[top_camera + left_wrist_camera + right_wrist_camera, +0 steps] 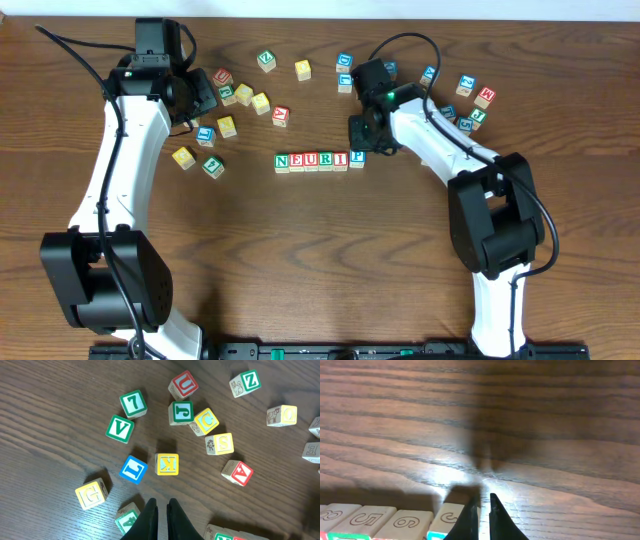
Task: Spell out NEURIPS
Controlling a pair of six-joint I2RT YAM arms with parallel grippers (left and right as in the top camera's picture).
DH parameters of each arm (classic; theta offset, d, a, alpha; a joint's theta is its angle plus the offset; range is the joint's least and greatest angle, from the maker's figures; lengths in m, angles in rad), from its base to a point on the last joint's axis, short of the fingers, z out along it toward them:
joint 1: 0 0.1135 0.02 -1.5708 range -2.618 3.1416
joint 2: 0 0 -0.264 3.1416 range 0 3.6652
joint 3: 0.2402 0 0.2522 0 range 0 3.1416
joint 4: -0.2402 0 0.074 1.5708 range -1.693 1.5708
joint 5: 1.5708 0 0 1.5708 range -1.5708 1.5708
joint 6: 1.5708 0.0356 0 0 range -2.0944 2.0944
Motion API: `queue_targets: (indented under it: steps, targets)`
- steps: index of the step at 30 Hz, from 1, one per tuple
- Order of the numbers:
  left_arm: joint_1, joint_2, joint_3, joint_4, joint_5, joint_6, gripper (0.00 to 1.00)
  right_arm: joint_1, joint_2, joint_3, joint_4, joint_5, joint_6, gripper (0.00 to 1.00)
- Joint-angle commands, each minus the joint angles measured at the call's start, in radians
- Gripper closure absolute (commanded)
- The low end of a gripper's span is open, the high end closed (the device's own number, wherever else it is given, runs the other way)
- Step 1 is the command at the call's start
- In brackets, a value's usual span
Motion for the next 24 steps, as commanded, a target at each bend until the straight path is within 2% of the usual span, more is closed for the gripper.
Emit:
queue_targets:
  steps: [1, 24]
  targets:
    - [0.001, 0.009, -0.008, 0.0, -0.016, 0.002, 0.92, 0.014, -0.034, -0.013, 0.004, 0.003, -0.005, 0.95]
    - [0.001, 0.009, -0.008, -0.001, -0.016, 0.002, 0.92, 0.058, -0.034, -0.015, 0.008, 0.007, -0.008, 0.96]
